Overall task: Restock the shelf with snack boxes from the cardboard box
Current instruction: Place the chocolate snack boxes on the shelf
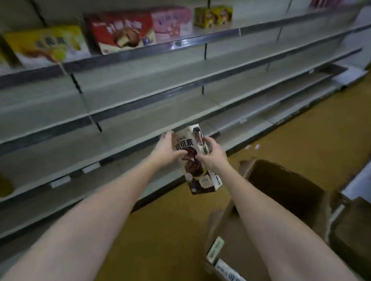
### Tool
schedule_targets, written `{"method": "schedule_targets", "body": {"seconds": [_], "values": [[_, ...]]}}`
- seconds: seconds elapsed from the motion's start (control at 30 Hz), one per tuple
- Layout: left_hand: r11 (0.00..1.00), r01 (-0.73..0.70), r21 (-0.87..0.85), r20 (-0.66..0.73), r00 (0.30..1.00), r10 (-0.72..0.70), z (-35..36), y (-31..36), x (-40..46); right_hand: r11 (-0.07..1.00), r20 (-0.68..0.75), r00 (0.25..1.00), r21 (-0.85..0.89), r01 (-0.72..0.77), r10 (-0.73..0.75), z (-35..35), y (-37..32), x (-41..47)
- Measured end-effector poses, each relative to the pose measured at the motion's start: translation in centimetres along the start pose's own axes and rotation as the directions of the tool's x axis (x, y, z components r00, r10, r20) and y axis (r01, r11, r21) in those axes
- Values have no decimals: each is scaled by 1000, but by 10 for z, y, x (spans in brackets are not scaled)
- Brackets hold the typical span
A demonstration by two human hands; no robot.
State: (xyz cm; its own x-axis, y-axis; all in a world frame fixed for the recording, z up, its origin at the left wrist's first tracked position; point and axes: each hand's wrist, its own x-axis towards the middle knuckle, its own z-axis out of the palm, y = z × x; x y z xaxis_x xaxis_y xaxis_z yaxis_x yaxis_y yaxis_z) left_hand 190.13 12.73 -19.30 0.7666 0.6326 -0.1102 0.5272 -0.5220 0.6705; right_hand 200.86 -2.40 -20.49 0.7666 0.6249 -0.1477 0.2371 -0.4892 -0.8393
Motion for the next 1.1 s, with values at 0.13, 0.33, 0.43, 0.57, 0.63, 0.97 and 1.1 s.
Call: {"method": "schedule_targets", "body": {"seconds": [0.13,0.33,0.43,0.57,0.63,0.97,1.1], "values": [[980,-15,196,-142,989,43,-94,-36,-25,991,179,974,29,134,-137,56,-60,-18],[987,-4,159,-67,998,15,-211,-110,-80,970,312,920,23,242,-237,150,-150,-51],[995,22,95,-122,992,-10,-262,-146,-112,962,399,876,73,265,-271,191,-189,-65],[992,90,87,-215,974,-70,-318,-186,-157,939,476,809,160,304,-344,249,-234,-91],[986,157,56,-276,952,-136,-341,-211,-180,923,494,780,165,348,-383,278,-253,-107],[850,469,-241,-590,625,-512,-437,-320,-296,690,507,667,-180,701,-546,440,-345,-175],[823,424,-377,-672,486,-559,-473,-368,-327,468,685,418,-126,875,-597,513,-385,-210]]}}
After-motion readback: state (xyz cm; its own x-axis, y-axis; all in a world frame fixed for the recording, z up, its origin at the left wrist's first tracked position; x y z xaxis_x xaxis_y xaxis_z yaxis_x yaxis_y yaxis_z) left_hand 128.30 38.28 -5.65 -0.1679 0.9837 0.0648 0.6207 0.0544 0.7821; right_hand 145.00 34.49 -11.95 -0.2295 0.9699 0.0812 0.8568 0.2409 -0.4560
